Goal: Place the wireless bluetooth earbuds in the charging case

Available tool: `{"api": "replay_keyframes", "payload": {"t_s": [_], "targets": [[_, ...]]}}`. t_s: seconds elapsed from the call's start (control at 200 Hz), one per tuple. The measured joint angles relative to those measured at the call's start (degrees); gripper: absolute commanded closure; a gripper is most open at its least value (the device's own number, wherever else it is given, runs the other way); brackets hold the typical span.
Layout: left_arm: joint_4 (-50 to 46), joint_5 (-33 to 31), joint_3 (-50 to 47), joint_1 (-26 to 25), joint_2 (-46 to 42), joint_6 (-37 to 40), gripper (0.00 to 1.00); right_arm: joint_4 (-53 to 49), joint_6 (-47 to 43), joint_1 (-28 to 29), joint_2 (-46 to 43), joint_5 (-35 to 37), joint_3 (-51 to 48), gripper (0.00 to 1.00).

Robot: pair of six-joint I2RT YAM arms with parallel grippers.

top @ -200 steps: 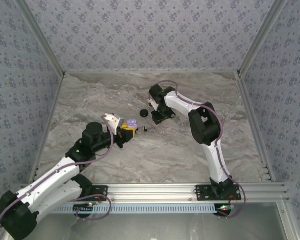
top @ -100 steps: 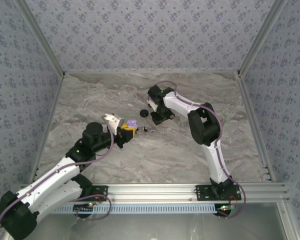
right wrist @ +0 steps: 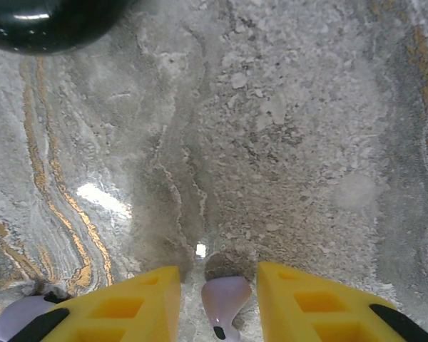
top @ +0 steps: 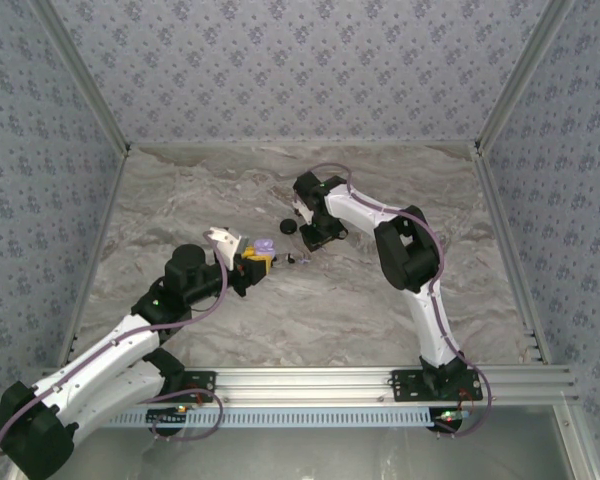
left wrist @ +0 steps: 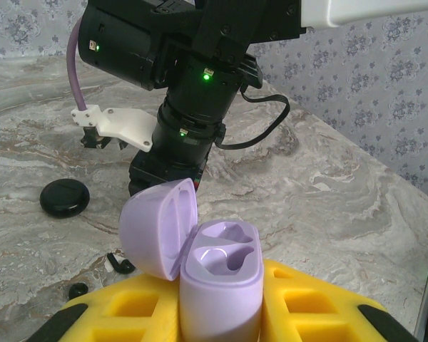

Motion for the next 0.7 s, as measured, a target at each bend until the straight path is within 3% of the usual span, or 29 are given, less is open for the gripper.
{"api": "replay_keyframes", "payload": {"t_s": [0.525,0.7], "targets": [[0.0,-0.24,-0.04,0.0,-0.02,-0.02,0.74,0.5,-0.02,0.66,0.11,2.25,-0.57,0.67],[-0.02,-0.44,-0.26,0.0,-0.17,-0.02,0.74,0.55,0.0,0.68,0.2,2.64,-0.57,0.74]]}}
